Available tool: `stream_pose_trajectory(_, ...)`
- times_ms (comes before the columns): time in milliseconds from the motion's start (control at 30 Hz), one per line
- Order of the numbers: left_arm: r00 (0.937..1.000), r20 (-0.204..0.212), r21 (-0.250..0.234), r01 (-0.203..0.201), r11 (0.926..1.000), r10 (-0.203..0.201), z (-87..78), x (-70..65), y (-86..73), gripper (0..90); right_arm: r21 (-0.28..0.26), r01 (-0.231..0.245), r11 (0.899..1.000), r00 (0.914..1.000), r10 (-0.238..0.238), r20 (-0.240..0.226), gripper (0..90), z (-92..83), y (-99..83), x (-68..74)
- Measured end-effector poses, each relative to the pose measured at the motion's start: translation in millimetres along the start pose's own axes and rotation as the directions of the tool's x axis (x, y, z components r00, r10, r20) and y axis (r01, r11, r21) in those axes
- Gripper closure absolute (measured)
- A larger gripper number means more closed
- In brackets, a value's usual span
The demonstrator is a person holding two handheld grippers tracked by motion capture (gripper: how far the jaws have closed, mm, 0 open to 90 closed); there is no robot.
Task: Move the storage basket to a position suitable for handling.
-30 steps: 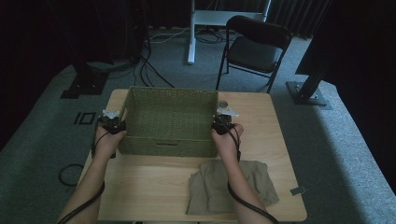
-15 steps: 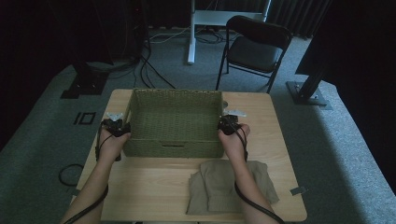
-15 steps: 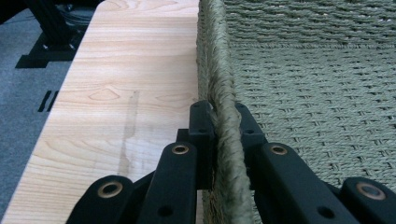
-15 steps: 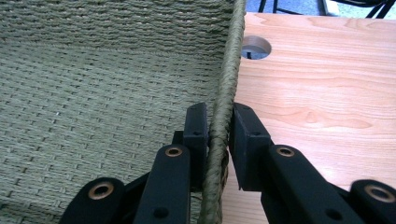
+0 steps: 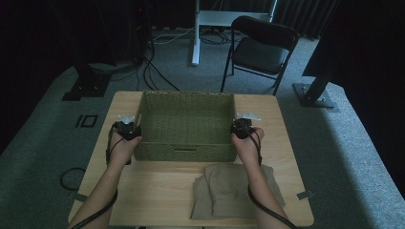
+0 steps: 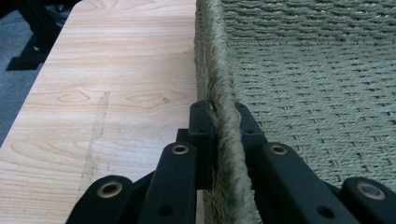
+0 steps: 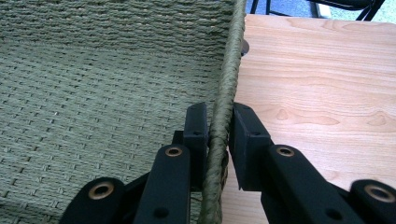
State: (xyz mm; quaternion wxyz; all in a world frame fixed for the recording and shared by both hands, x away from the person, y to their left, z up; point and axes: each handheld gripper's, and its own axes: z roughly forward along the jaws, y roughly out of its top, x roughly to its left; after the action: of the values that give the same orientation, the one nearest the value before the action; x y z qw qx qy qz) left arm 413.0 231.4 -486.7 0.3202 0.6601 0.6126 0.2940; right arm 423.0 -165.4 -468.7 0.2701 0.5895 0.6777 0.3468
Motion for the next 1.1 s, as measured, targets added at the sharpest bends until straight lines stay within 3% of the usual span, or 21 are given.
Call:
stream_pose_trajectory(233,0.9998,0.019,0.000,-0.001,1.0000,0.001,1.0,-9.5,0.4,82.5,-0.003,-0.005,1.000,1.0000,0.005,0.002,77.3,-3.0,-1.9,-12.5)
stream_pose_trajectory(367,0.9998,0.003,0.002,-0.019,0.9998,0.019,1.9,-14.9,1.1,82.4,-0.003,-0.010,1.000,0.9999,0.010,0.000,77.2,-4.0,-2.6,-15.7)
stream_pose_trajectory(533,0.9995,0.030,0.003,-0.006,1.0000,0.006,2.3,-21.0,1.1,82.0,-0.002,-0.014,1.000,0.9999,0.014,0.000,77.1,-5.3,-3.1,-24.3)
stream_pose_trajectory(1100,0.9989,0.046,0.005,-0.009,0.9999,0.009,5.2,-51.6,3.3,81.2,0.002,-0.017,1.000,0.9998,0.017,0.009,77.2,-11.2,-5.6,-54.7)
